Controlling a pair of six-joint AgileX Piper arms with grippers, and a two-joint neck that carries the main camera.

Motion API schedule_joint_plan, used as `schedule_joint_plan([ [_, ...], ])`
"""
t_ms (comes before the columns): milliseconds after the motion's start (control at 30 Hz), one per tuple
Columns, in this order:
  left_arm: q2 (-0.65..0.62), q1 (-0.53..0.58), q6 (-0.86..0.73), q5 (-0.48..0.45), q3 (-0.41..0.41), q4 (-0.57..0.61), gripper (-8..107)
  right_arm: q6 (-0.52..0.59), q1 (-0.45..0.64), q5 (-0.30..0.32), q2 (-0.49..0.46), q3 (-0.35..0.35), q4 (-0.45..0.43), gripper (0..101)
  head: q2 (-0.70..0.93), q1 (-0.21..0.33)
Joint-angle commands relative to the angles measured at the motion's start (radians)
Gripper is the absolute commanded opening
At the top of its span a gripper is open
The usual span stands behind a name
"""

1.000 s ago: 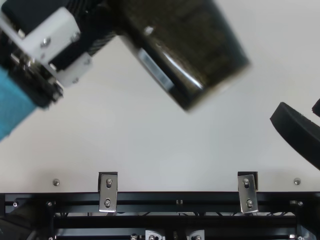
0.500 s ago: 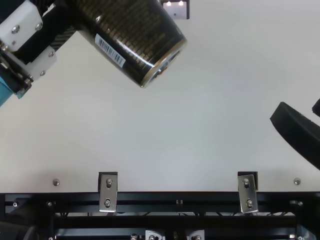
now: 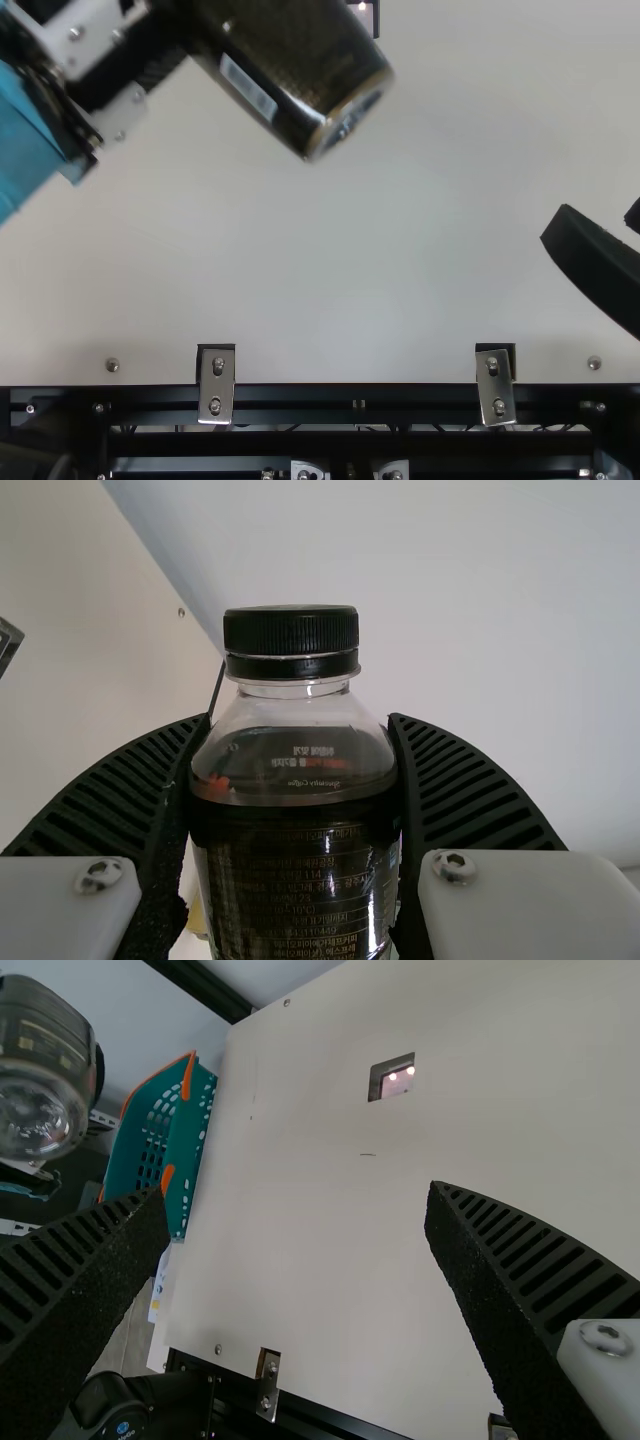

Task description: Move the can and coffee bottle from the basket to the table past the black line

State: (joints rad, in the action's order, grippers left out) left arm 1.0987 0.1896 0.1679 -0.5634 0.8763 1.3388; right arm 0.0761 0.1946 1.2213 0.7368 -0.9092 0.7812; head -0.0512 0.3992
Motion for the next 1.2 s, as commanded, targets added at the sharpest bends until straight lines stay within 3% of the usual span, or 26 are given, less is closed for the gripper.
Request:
schedule_joint_plan([
  [0, 0.033, 0.011, -0.027, 0.009, -0.014, 0.037, 10, 0.000, 0.000, 0.000, 0.000, 0.000, 0.000, 101, -0.004, 0.020],
  [267, 0.107, 0.022, -0.145, 0.028, -0.081, 0.150, 10, 0.000, 0.000, 0.000, 0.000, 0.000, 0.000, 101, -0.004, 0.020],
  [467, 0.145, -0.007, -0.254, -0.009, -0.138, 0.245, 10, 0.000, 0.000, 0.000, 0.000, 0.000, 0.000, 101, -0.004, 0.020],
  [933, 0.145, -0.006, -0.254, -0.004, -0.136, 0.246, 10, 0.000, 0.000, 0.000, 0.000, 0.000, 0.000, 101, -0.005, 0.014],
  [1167, 0.145, -0.006, -0.254, -0.004, -0.136, 0.246, 10, 0.000, 0.000, 0.000, 0.000, 0.000, 0.000, 101, 0.014, -0.047],
])
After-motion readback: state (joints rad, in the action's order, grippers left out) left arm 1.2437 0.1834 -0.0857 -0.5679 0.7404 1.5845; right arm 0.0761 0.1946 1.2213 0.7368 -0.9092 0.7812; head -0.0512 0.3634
